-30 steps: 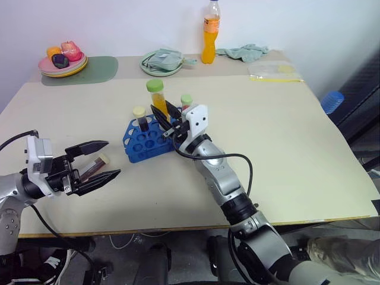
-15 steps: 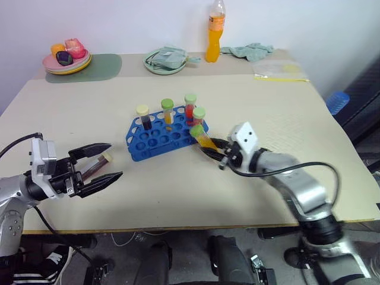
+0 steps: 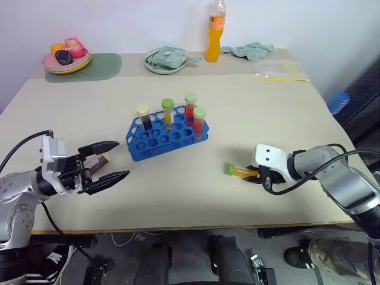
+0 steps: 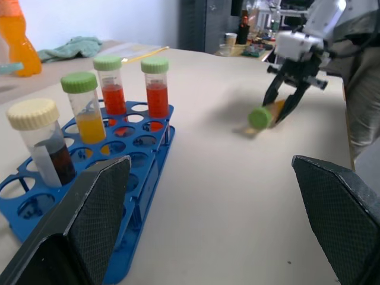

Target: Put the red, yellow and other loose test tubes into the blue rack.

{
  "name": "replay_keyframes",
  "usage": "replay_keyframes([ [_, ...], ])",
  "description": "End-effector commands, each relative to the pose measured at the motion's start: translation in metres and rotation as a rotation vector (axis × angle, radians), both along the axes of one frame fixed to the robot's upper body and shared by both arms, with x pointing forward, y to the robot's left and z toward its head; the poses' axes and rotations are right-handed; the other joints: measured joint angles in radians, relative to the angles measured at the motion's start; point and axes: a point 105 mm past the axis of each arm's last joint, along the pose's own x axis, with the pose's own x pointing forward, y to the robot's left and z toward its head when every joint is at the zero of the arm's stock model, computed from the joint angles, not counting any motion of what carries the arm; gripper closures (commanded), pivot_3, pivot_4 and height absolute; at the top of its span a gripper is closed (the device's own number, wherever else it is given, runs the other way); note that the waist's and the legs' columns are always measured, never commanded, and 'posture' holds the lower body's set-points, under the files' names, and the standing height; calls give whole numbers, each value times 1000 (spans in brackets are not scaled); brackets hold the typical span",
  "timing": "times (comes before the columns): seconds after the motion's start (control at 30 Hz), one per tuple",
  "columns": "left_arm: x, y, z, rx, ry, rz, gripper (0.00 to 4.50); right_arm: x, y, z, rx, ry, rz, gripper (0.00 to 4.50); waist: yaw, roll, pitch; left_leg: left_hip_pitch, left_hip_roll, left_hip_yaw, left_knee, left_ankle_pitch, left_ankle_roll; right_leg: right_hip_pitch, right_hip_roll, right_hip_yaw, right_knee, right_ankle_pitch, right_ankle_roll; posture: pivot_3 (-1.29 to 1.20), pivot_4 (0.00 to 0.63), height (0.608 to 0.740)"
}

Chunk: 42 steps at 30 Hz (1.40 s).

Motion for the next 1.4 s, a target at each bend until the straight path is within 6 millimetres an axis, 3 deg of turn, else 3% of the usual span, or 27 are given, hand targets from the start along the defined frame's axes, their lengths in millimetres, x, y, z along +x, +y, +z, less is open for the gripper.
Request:
replay_keyframes([
  [0.03, -2, -2, 6, 2, -39, -3, 0, 12, -11, 5, -70, -62, 27, 3738, 2, 0, 0, 0, 0, 0, 0, 0, 0, 0, 0, 0, 0, 0, 0, 0, 150, 740],
  [0.07, -3, -2, 6, 1, -39, -2, 0, 13, -13, 4, -79, -68, 39, 3738, 4, 0, 0, 0, 0, 0, 0, 0, 0, 0, 0, 0, 0, 0, 0, 0, 150, 740],
  [0.3, -7, -2, 3, 1, -37, 9, 0, 20, -28, 3, -167, -108, 85, 263, 11, -1, -1, 0, 0, 0, 0, 0, 0, 1, 0, 0, 0, 1, -1, 0, 150, 740],
  [0.33, -6, -2, 3, 0, -36, 10, 0, 21, -28, 5, -168, -100, 81, 32, 12, -1, -1, 0, 0, 0, 1, 0, 0, 1, 0, 0, 0, 1, -1, 0, 150, 740],
  [0.43, -6, -3, 3, -2, -39, 11, 0, 22, -30, 9, -184, -85, 70, 32, 17, -1, -1, 0, 0, 0, 1, 0, 0, 1, 0, 0, 0, 1, -1, 0, 150, 740],
  [0.6, -5, -5, 1, -8, -44, 8, 0, 7, -35, 11, -219, 51, 58, 32, 35, -1, -1, 0, 0, 0, 1, 0, 0, 1, 0, 0, 0, 1, -1, 0, 150, 740],
  [0.77, -6, -7, -1, -16, -46, 6, 0, 1, -35, 17, -219, 188, -56, 32, 29, -1, 0, 0, 0, 0, 1, 0, 0, 1, 0, 0, 0, 1, -1, 0, 150, 740],
  [0.93, -7, -7, -5, -28, -44, 15, 0, 11, -28, 18, -176, 220, -173, 32, 22, 0, 0, 0, 0, 0, 1, 0, 0, 1, 0, 0, 1, 1, -1, 0, 150, 740],
  [1.13, -10, -6, -9, -31, -38, 24, 0, 18, -17, 20, -170, 222, -187, 32, 28, 0, 0, 0, 0, 0, 1, 0, 0, 0, 0, 0, 1, 1, -1, 0, 150, 740],
  [1.23, -10, -6, -9, -31, -38, 27, 0, 20, -16, 17, -181, 209, -183, 851, 28, 0, 0, 0, 0, 0, 1, 0, 0, 0, 0, 0, 2, 1, 0, 0, 150, 740],
  [1.4, -11, -6, -10, -32, -35, 32, 0, 18, -14, 15, -191, 204, -165, 3459, 26, 0, 0, 0, 0, 0, 1, 0, 0, 0, 0, 0, 2, 1, 0, 0, 150, 740],
])
